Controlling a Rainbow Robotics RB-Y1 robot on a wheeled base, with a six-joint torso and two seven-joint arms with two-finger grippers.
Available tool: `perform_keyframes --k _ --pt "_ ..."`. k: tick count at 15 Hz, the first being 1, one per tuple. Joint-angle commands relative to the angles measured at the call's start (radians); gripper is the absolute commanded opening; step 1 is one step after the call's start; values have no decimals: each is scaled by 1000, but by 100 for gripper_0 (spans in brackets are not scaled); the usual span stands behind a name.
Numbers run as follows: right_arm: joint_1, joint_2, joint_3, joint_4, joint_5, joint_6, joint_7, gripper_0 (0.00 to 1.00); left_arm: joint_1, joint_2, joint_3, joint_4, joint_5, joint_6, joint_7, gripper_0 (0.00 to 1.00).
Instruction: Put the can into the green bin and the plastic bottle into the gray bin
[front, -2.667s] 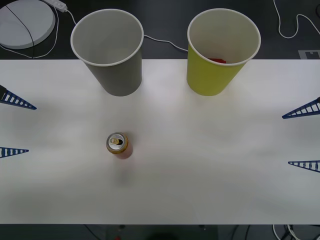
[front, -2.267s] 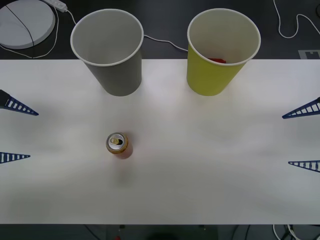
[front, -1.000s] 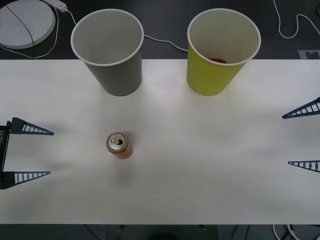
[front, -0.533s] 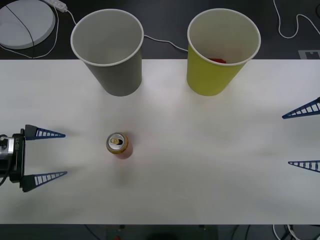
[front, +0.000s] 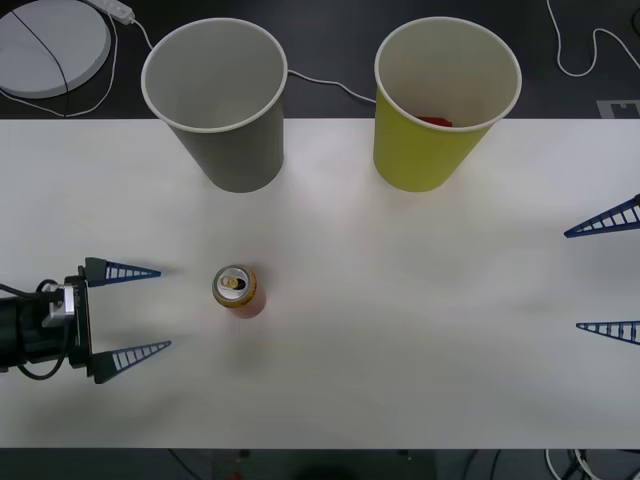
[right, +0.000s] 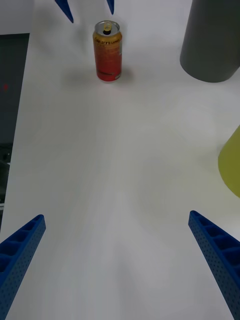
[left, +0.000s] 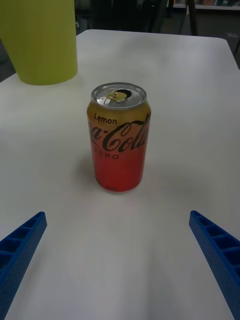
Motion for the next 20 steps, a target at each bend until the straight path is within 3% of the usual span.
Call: perform_keyframes --k 1,11,20 --pt "0 0 0 0 0 0 0 100 1 -35 -11 6 7 18 -11 100" --pt "0 0 0 0 0 0 0 100 -9 -184 -11 18 10 88 -36 100" --pt "0 0 0 0 0 0 0 100 -35 -276 -11 18 -25 127 -37 100"
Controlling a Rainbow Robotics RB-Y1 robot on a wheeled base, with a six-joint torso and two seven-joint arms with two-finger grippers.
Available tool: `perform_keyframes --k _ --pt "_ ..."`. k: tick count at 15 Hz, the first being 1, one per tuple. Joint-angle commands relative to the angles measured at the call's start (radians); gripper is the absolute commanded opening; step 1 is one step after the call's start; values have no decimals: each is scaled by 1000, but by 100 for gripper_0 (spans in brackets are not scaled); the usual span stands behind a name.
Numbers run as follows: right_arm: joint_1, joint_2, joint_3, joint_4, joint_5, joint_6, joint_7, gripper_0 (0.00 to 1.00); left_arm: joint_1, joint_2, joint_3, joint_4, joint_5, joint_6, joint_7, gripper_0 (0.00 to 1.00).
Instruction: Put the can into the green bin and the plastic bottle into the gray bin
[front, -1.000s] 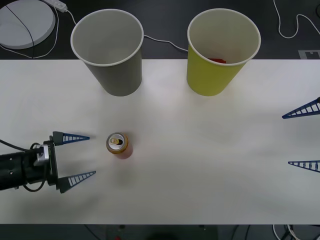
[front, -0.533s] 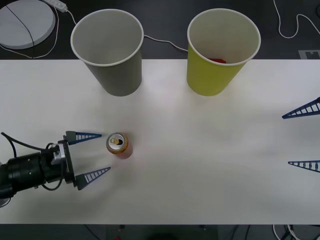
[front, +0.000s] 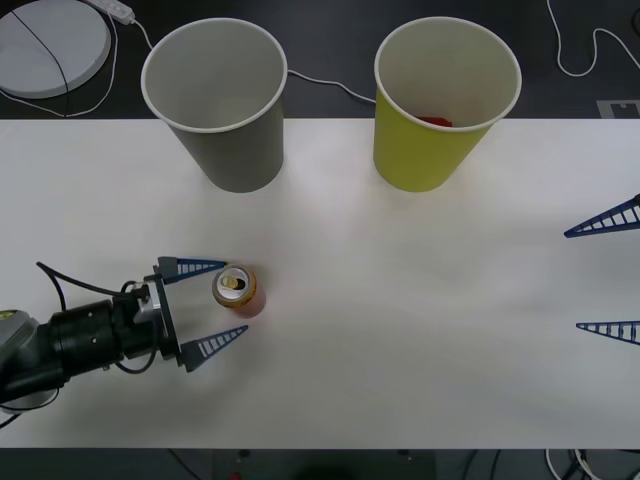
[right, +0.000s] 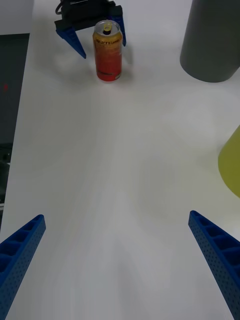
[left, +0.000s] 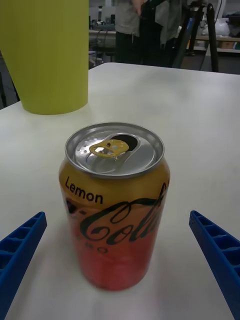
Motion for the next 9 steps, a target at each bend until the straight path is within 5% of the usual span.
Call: perform_keyframes --k 1,9 --pt "0 0 0 0 0 0 0 100 -6 -29 0 0 -12 7 0 100" --pt "0 0 0 0 0 0 0 100 -38 -79 0 1 -56 45 6 100"
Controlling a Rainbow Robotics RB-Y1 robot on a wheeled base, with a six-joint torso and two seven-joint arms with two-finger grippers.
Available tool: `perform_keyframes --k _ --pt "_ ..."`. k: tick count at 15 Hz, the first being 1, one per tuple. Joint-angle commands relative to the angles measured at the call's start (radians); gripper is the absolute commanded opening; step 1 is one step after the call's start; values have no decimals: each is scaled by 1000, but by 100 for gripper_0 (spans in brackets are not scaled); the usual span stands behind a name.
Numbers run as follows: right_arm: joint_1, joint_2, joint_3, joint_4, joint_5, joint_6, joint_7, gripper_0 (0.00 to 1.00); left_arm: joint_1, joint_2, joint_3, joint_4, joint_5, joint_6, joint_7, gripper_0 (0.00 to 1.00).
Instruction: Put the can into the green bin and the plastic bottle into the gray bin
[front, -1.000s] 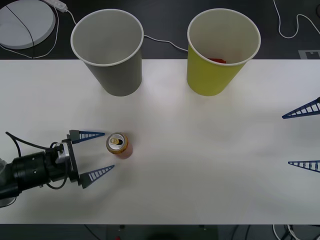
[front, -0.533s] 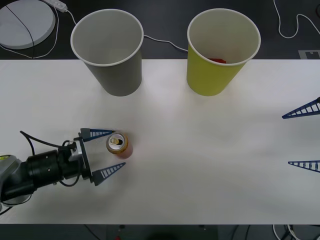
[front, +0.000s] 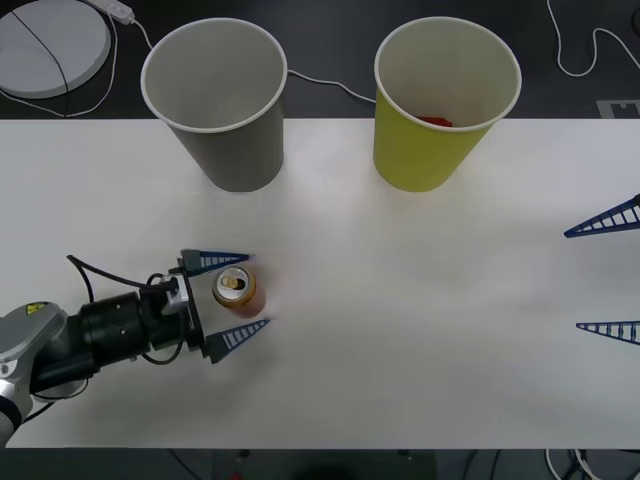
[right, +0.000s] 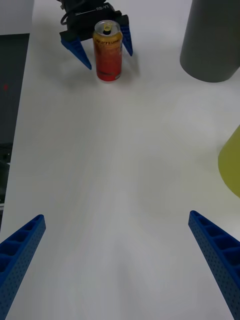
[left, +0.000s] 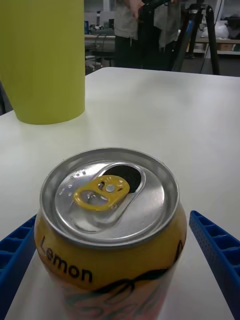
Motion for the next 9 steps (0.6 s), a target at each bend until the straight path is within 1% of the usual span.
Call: perform_keyframes --k 1,7,8,9 --pt "0 0 0 0 0 0 0 100 -3 -13 0 0 -4 10 2 100" --pt "0 0 0 0 0 0 0 100 -6 -23 0 0 -15 16 5 100" --pt "0 0 0 0 0 0 0 100 -6 -23 0 0 -15 16 5 85" --pt "0 0 0 0 0 0 0 100 -6 -23 0 -1 -15 16 5 20"
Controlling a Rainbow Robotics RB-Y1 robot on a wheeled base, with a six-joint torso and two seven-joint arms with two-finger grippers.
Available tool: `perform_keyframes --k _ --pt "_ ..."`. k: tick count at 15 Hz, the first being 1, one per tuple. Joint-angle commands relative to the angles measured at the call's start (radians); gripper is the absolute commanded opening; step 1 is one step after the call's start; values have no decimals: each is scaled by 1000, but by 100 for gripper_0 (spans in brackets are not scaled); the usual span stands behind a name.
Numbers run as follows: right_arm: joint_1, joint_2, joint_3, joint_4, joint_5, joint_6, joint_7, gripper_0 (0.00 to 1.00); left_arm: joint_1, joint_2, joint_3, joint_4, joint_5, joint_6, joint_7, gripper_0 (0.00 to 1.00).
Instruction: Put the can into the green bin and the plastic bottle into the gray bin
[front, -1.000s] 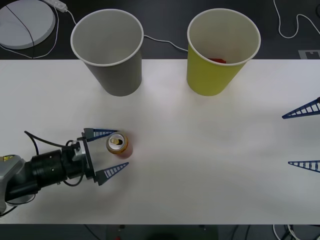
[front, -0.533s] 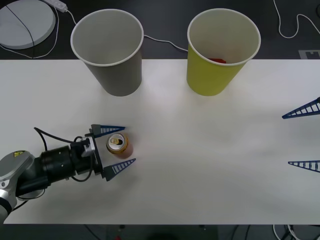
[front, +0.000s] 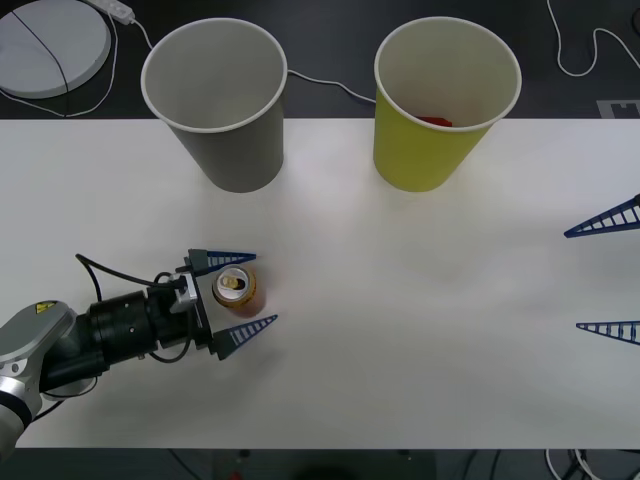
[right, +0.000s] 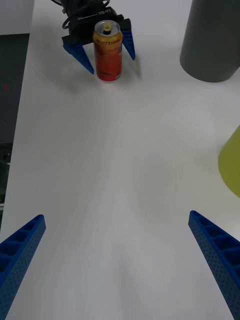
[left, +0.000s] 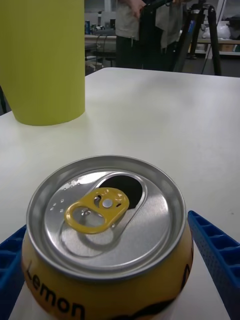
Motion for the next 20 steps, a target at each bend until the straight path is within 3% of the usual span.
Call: perform_keyframes --k 1,12,15,20 --pt "0 0 0 0 0 0 0 100 0 0 0 0 0 0 0 2" --pt "0 0 0 0 0 0 0 100 0 23 0 -6 -2 0 27 0" --pt "0 0 0 0 0 0 0 100 5 78 0 -60 -43 0 125 0" --pt "0 0 0 0 0 0 0 100 61 245 11 -267 -138 21 363 0"
